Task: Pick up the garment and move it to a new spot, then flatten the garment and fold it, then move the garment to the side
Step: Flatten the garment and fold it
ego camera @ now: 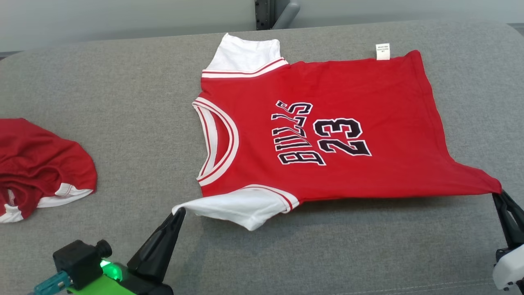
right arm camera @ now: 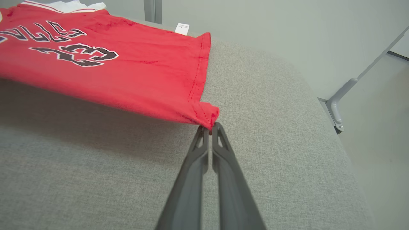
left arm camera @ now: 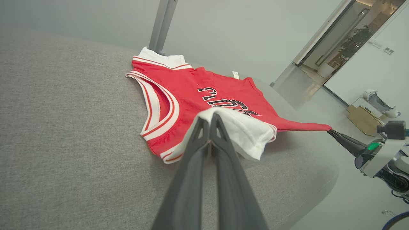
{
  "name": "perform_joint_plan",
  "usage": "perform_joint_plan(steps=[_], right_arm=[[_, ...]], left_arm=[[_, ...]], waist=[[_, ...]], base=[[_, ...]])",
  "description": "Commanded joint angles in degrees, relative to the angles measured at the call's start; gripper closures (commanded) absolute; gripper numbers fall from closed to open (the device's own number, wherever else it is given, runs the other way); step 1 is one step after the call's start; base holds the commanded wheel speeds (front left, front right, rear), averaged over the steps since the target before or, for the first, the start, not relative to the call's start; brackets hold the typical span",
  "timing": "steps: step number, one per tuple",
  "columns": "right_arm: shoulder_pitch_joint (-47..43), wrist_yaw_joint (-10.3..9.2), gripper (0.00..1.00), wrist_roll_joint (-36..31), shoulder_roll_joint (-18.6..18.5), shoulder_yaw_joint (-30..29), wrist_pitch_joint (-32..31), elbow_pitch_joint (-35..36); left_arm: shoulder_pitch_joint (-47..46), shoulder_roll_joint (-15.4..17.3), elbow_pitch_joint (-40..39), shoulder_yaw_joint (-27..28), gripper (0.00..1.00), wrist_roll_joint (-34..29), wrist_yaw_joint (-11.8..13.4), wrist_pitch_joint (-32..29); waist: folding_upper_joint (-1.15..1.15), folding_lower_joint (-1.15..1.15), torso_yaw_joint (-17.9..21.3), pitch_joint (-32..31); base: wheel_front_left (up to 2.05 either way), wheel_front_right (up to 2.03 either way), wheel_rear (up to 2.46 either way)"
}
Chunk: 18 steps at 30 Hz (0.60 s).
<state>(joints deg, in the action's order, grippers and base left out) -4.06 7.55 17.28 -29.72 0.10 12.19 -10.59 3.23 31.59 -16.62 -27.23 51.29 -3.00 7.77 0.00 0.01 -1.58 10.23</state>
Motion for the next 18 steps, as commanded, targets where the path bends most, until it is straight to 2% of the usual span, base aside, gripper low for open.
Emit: perform_joint_plan(steps=[1,5,9,18], right_arm=[[0.54,-0.12,1.00,-0.19,0.12,0.41,-0.70,0.22],[4.74,-0.12,1.00,-1.27,-0.09,3.04,-3.40,-0.89],[10.11,-0.12,1.00,-1.66,0.46,4.75,-4.53,-3.79],[21.83,-0.11,1.00,-0.50,1.82,6.04,-4.10,-10.61]], left_arm=[[-1.70,-0.34,0.37,-0.22,1.00,-0.51,0.19,-0.29],[-6.10,-2.08,3.39,-1.76,1.00,-1.58,-0.63,-1.45],[-11.91,-4.63,7.26,-2.98,1.00,-3.94,-0.38,-1.90],[-23.75,-9.97,17.72,-2.72,1.00,-7.28,-1.12,1.58]], waist=[[0.00,-0.01,0.44,0.38],[0.00,-0.01,1.04,1.60],[0.00,-0.01,1.30,3.55],[0.00,-0.01,1.88,8.34]], base=[[0.00,0.00,0.00],[0.00,0.00,0.00],[0.00,0.00,0.00],[0.00,0.00,0.00]])
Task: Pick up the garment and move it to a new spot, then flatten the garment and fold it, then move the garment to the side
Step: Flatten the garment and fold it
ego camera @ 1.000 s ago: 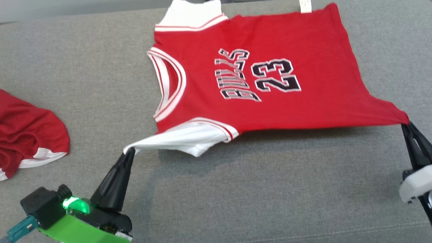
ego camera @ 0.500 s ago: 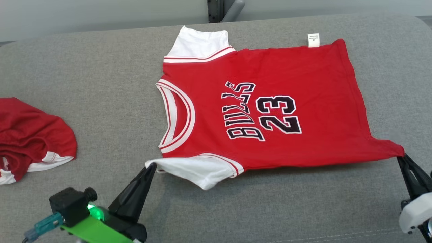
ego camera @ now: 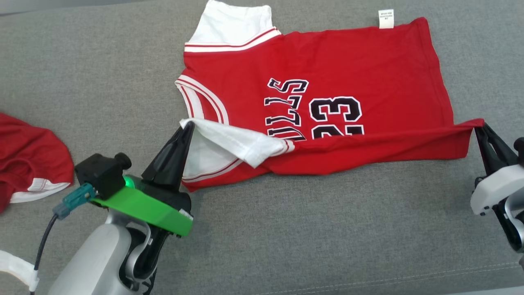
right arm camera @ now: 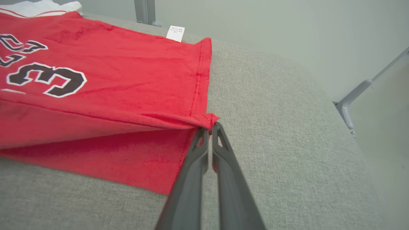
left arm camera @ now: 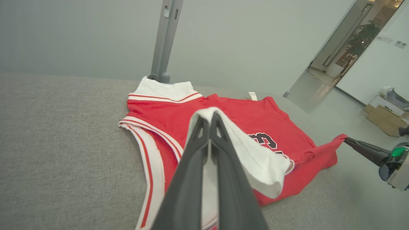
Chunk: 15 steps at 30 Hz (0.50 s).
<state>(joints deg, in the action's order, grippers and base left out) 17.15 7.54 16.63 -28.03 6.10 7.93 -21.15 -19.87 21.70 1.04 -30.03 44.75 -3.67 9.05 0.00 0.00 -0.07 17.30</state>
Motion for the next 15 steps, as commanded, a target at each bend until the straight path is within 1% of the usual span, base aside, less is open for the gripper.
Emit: perform_joint_plan(steps=[1,3,8,12,15], right_arm=[[1.70,-0.10,1.00,0.03,0.42,0.35,0.19,-0.76],[3.76,-0.10,1.00,-0.04,0.91,1.12,0.20,-2.26],[8.14,-0.10,1.00,-0.19,1.76,3.28,1.67,-6.26],[10.96,-0.10,1.00,-0.54,2.00,4.46,3.44,-8.97],[12.81,-0.10,1.00,-1.74,2.47,4.17,5.21,-10.74]], left_arm=[[-1.71,-0.51,1.37,0.11,1.00,-0.84,-0.56,0.66],[-3.65,-1.74,3.88,0.31,1.00,0.36,-0.86,0.89],[-8.65,-3.14,9.73,-0.17,1.00,-1.92,-1.45,2.73],[-11.46,-3.39,13.28,-0.36,1.00,-5.11,-1.22,4.36],[-12.69,-3.47,15.25,0.09,1.00,-7.38,-0.32,5.29]], waist=[[0.00,0.00,0.52,1.68],[0.00,0.00,0.77,2.60],[0.00,0.00,1.04,4.66],[0.00,0.00,1.48,6.00],[0.00,0.00,1.81,6.59]], base=[[0.00,0.00,0.00],[0.00,0.00,0.00],[0.00,0.00,0.00],[0.00,0.00,0.00],[0.00,0.00,0.00]])
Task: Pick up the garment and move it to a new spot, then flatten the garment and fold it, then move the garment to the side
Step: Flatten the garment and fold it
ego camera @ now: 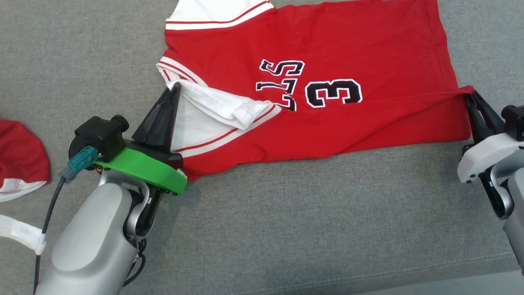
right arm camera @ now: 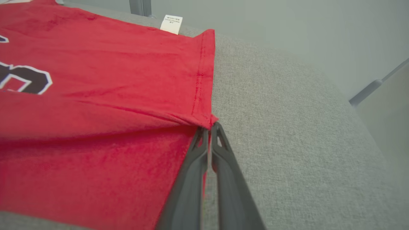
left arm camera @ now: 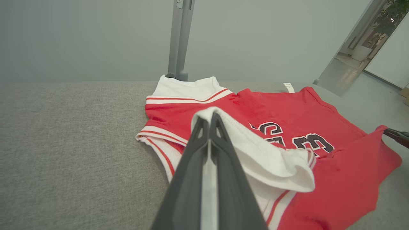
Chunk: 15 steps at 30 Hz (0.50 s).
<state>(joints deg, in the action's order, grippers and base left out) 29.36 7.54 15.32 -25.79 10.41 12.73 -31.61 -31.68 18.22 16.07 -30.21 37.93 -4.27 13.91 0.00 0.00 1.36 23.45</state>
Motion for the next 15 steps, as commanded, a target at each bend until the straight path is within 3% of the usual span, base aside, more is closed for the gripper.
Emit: perform_joint_plan(steps=[1,7,8,9,11,15], right_arm=[[1.05,-0.10,1.00,-0.59,0.56,-0.32,0.91,-0.76],[3.24,-0.10,1.00,-1.84,1.88,-0.89,2.24,-3.29],[3.71,-0.11,0.58,-1.94,2.24,-1.34,2.33,-3.84],[4.19,-0.10,0.00,-2.18,2.60,-1.70,2.48,-4.18],[4.44,-0.10,0.00,-2.73,3.51,-2.43,2.50,-3.91],[1.56,-0.11,0.00,-3.56,4.62,-5.89,2.48,1.63]], left_arm=[[-1.01,-0.22,0.69,0.53,1.00,-0.95,0.55,0.52],[-1.34,-0.70,2.00,1.64,1.00,-1.89,0.43,1.08],[-1.38,-0.75,2.39,1.82,1.00,-2.12,0.39,1.12],[-1.43,-0.92,2.81,2.00,0.99,-2.29,0.53,1.18],[-1.28,-1.52,3.58,2.32,0.00,-2.36,0.94,1.26],[0.95,-2.46,3.82,3.64,0.00,-1.33,2.10,1.23]], waist=[[0.00,0.00,0.51,0.57],[0.00,0.00,0.98,0.87],[0.00,0.00,1.09,0.86],[0.00,0.00,1.19,0.81],[0.00,0.00,1.27,0.59],[0.00,0.00,1.13,-0.10]], base=[[0.00,0.00,0.00],[0.00,0.00,0.00],[0.00,0.00,0.00],[0.00,0.00,0.00],[0.00,0.00,0.00],[0.00,0.00,0.00]])
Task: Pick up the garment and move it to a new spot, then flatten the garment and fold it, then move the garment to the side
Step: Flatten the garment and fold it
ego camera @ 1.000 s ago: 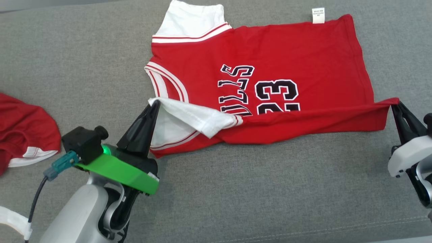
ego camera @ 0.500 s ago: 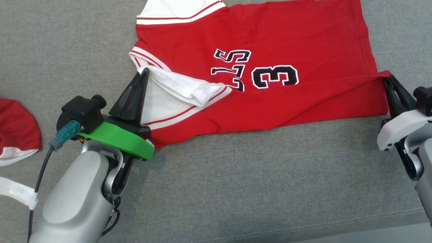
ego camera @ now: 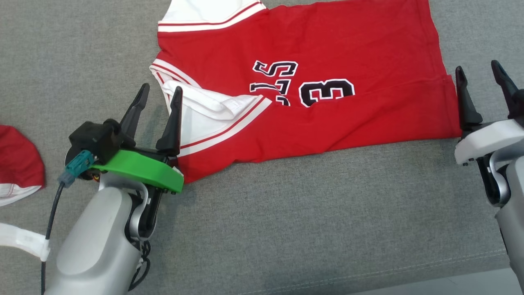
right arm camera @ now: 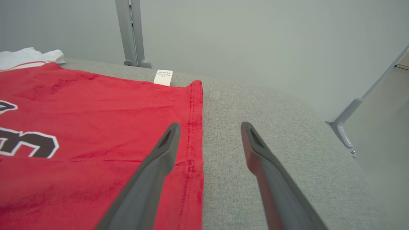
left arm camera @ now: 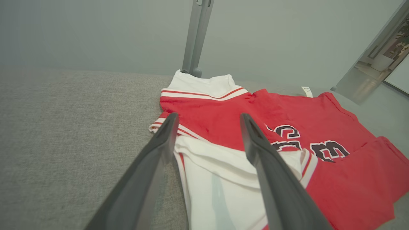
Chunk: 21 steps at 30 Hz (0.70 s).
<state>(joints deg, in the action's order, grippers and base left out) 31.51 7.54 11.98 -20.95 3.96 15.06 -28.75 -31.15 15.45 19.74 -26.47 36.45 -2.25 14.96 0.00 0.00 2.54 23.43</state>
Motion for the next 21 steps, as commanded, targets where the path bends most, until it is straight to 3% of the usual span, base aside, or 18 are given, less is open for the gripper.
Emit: perform_joint_plan(steps=[1,4,9,15,21], right_arm=[[-1.72,-0.10,0.00,-0.35,0.15,-0.65,0.16,0.71],[-5.66,-0.10,0.00,-0.61,1.40,-4.32,0.17,6.73],[-13.19,-0.10,0.00,-0.03,3.38,-7.11,0.18,11.96],[-17.62,-0.10,0.00,2.48,4.92,-6.99,0.18,12.30],[-17.34,-0.10,0.00,6.91,3.99,-4.11,0.19,10.19]], left_arm=[[1.23,-0.05,-0.18,0.35,0.00,0.85,0.40,0.20],[4.78,-1.03,-1.43,1.17,0.00,3.19,1.50,-0.82],[12.65,-2.47,-4.61,1.45,0.00,9.92,3.52,-7.84],[18.44,-3.14,-7.73,2.35,0.00,16.03,7.07,-14.75],[19.76,-2.88,-9.08,3.18,0.00,18.61,8.57,-17.99]], waist=[[0.00,0.00,-0.10,-0.32],[0.00,0.00,-0.24,-1.18],[0.00,0.00,-0.22,-2.51],[0.00,0.00,-0.39,-3.03],[0.00,0.00,0.05,-3.04]], base=[[0.00,0.00,0.00],[0.00,0.00,0.00],[0.00,0.00,0.00],[0.00,0.00,0.00],[0.00,0.00,0.00]])
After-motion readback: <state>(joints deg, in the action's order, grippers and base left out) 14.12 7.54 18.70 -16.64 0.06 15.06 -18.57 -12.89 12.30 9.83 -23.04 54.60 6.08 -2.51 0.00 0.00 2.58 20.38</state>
